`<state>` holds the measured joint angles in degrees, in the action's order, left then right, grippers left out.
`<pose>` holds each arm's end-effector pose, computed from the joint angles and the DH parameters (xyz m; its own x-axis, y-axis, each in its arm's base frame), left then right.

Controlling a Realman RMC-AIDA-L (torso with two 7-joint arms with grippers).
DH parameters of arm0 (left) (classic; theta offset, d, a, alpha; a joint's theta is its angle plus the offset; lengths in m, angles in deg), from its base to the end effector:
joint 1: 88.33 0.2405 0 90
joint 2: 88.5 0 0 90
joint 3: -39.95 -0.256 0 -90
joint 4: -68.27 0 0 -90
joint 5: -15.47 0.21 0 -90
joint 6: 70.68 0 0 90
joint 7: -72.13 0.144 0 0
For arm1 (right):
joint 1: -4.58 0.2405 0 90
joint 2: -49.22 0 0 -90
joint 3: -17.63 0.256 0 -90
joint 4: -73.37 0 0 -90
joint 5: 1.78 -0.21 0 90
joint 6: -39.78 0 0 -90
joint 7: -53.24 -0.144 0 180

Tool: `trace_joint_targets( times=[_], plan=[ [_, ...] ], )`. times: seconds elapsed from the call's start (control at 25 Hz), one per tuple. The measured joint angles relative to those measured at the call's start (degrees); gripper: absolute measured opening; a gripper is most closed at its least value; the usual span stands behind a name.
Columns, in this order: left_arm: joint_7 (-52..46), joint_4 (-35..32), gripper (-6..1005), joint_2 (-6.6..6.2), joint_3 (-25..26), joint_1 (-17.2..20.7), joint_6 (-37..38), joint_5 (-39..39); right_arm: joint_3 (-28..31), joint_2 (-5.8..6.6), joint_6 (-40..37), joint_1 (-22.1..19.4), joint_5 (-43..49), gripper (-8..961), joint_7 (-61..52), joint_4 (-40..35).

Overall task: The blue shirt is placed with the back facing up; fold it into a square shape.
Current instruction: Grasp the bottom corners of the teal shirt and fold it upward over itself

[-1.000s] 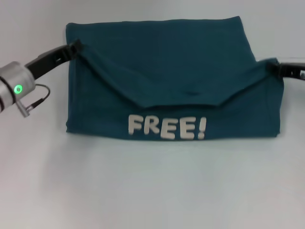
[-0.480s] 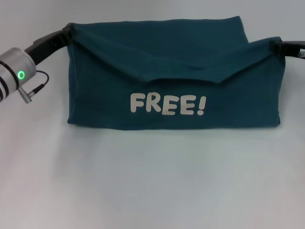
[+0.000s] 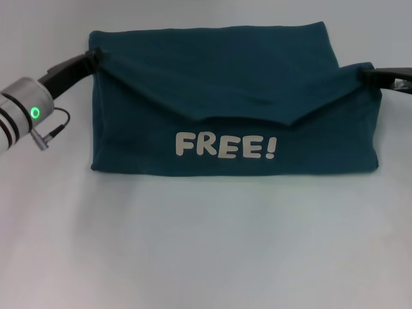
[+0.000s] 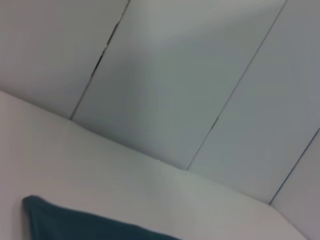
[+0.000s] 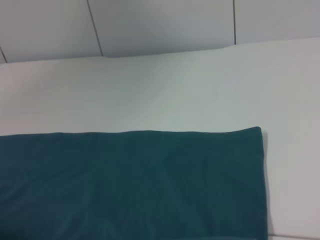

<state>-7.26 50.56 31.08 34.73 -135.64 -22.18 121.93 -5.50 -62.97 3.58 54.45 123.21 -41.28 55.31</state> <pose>-0.2661 0.4490 0.0130 0.3226 0.3416 0.8827 0.9365 -0.2507 -0.2452 0.2870 0.4733 0.0423 0.6096 -0.5213 -0.5972 -0.7804 -0.2620 -0.5678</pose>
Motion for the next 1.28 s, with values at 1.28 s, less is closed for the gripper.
trace_joint_targets(
  times=[1.28],
  plan=[
    [3.1, -0.5, 92, 2.04, -0.5, 2.4, -4.1, -0.4, -1.4, -3.15, 4.2, -0.4, -0.5, 245, 3.2, 0.2]
  ],
)
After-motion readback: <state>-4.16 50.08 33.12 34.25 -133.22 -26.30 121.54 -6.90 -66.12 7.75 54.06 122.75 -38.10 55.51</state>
